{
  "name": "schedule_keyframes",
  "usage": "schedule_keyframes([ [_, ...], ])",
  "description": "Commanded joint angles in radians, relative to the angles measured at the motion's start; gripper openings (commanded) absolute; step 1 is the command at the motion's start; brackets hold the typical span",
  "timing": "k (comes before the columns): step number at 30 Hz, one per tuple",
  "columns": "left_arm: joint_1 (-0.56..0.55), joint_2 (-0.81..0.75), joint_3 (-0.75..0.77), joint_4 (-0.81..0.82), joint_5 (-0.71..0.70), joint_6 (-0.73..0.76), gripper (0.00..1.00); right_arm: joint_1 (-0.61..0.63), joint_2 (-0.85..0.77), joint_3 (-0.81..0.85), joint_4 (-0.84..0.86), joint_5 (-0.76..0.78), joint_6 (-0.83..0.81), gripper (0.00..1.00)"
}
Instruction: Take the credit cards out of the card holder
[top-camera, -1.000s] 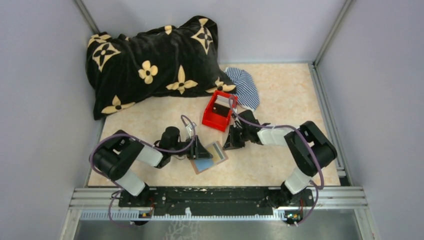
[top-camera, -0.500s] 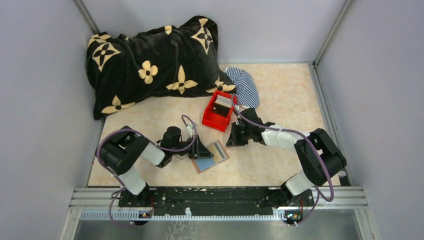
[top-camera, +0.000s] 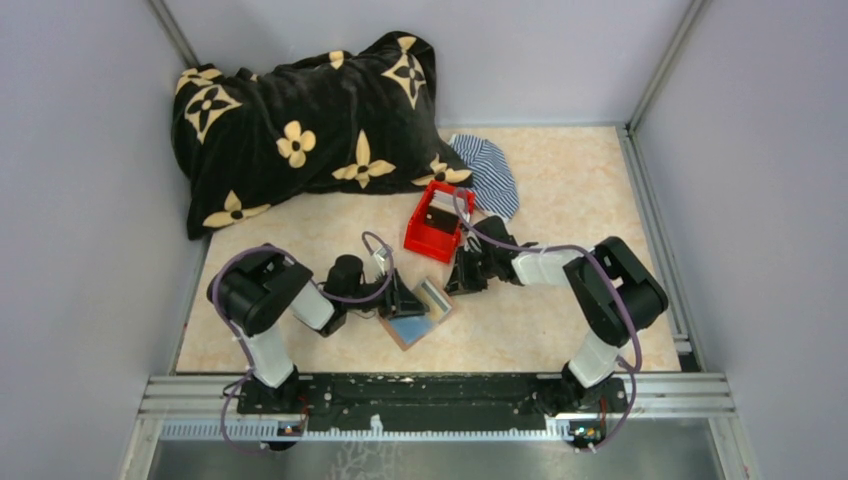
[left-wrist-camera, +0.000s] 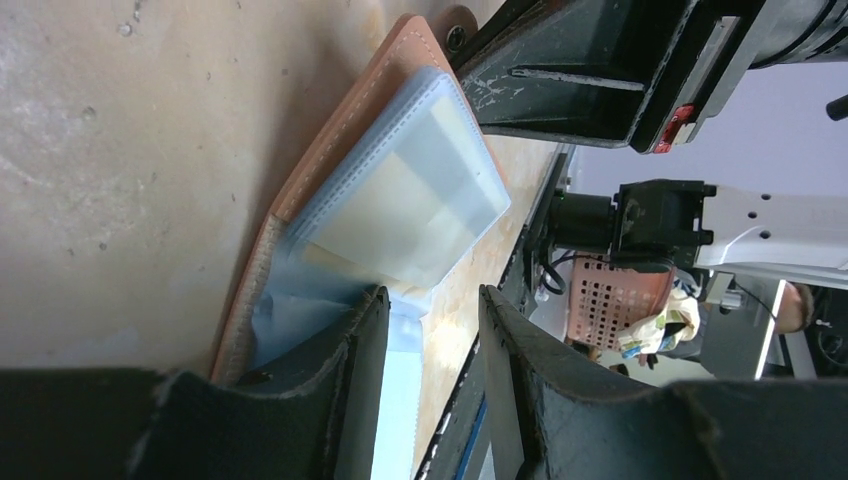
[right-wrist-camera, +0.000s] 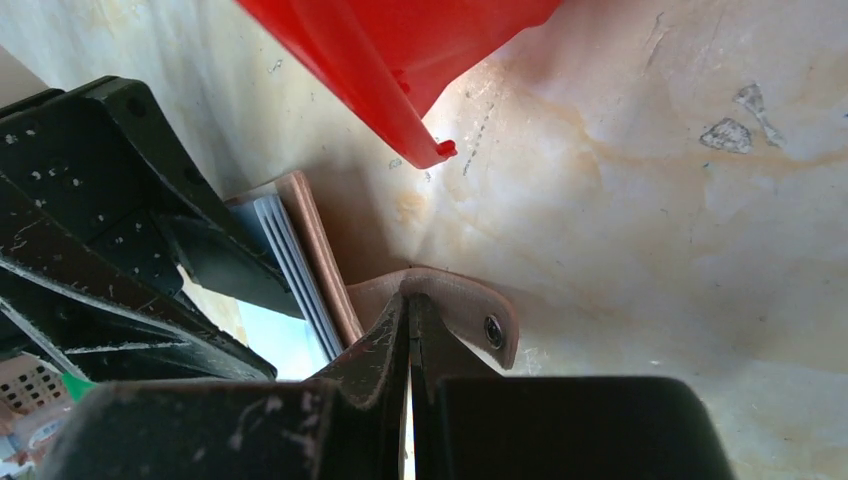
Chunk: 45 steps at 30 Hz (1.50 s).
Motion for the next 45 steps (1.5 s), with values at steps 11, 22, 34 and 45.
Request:
schedule_keyframes([
  [11, -0.002, 0.022, -0.014, 0.126, -0.053, -0.057, 0.46, 0.039, 0.085, -0.038, 0.006, 0.012, -0.019, 0.00],
  [22, -0.002, -0.055, -0.040, 0.076, -0.078, -0.031, 0.45, 0.040, 0.016, -0.106, 0.040, 0.005, 0.019, 0.00],
  [34, -0.002, 0.011, -0.086, 0.213, -0.101, -0.082, 0.46, 0.128, -0.009, -0.152, 0.079, 0.026, 0.075, 0.00],
  [45, -0.002, 0.034, -0.145, 0.306, -0.103, -0.125, 0.46, 0.135, -0.248, -0.102, -0.157, 0.257, 0.012, 0.00],
])
